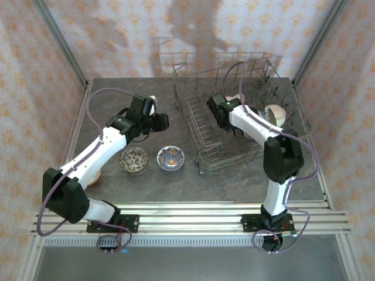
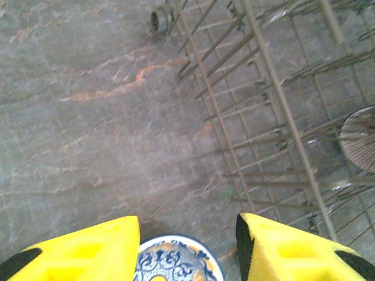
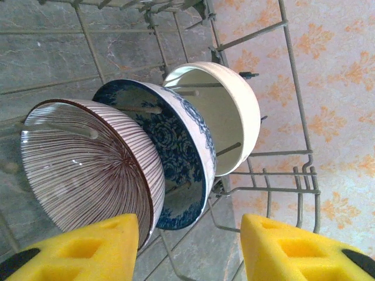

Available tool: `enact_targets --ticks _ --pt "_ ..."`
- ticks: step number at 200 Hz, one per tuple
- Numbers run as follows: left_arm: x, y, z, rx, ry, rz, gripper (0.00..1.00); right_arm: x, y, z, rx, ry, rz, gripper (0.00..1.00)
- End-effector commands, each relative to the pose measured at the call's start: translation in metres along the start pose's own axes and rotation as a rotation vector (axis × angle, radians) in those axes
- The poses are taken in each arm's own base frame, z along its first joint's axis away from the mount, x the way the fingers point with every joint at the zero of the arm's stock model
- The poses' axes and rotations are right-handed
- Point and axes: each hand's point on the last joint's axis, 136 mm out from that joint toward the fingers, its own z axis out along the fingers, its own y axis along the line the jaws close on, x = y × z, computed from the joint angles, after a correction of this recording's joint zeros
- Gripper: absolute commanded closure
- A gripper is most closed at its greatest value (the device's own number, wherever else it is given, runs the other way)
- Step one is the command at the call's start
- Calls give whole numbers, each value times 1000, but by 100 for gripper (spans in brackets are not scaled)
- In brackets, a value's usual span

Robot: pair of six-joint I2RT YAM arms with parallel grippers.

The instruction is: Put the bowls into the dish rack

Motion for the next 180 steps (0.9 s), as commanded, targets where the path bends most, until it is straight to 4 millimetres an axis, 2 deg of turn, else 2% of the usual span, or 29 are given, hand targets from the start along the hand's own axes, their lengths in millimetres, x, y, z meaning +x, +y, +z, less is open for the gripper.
enact_targets --ticks 1,25,46,79,137,180 --pt "19 13 -13 -100 46 -3 52 -9 -21 -20 -69 -52 92 51" --pt "41 17 -14 -144 90 -35 52 -2 -28 -30 -131 -61 129 51" --pt "60 13 -13 -164 129 -40 52 8 -33 -38 -188 -62 167 51" --pt "87 17 -8 -244 175 -32 51 25 -33 -49 -296 -83 205 50" --pt "113 37 -5 -303 172 -108 47 55 -30 -58 -418 -97 264 49" --pt "134 51 5 -336 202 -162 46 73 -28 -58 -441 -83 272 48"
